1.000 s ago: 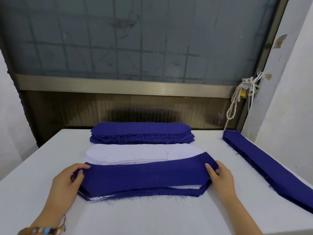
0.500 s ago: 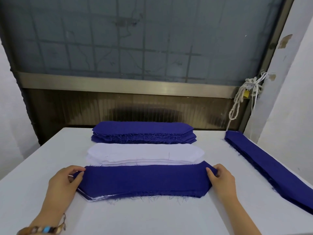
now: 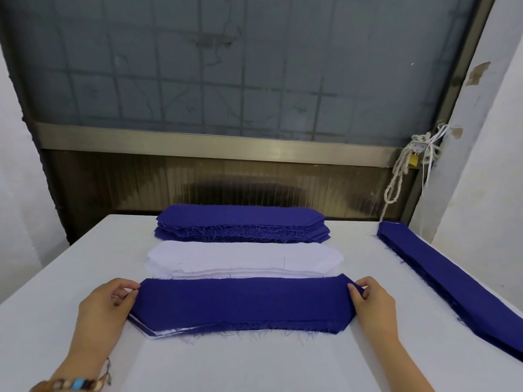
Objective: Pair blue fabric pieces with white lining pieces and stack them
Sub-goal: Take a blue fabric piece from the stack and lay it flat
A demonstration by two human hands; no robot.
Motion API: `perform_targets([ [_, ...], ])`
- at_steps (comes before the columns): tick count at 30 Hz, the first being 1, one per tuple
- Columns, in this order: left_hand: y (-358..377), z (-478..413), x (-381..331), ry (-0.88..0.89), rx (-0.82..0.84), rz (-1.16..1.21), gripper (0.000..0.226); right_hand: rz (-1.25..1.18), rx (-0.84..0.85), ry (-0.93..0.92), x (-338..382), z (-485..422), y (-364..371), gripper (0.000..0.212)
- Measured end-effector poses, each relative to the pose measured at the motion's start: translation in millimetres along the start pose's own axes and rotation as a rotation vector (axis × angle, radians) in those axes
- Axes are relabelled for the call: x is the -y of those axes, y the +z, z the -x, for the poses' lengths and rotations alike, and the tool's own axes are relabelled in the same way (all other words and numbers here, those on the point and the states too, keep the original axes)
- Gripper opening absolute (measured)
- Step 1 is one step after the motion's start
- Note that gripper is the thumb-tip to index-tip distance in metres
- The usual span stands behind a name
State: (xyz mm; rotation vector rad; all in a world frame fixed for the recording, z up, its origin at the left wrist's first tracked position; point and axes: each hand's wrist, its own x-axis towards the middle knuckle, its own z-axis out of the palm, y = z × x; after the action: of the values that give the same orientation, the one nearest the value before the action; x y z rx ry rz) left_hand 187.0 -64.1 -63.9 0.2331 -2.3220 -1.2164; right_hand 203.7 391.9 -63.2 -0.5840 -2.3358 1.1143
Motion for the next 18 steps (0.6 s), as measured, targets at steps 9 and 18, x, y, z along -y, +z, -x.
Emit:
perform_targets([
  [9, 2.2, -1.7, 3.4, 0.0, -0.023, 0.016, 0.028, 0.047, -0.029, 0.027, 5.6, 0.8, -0.5, 0.01],
  [18, 0.0, -1.0, 1.0, 0.139, -0.038, -0.147, 0.031, 0.176, -0.106, -0.095, 9.2, 6.9, -0.4, 0.016],
])
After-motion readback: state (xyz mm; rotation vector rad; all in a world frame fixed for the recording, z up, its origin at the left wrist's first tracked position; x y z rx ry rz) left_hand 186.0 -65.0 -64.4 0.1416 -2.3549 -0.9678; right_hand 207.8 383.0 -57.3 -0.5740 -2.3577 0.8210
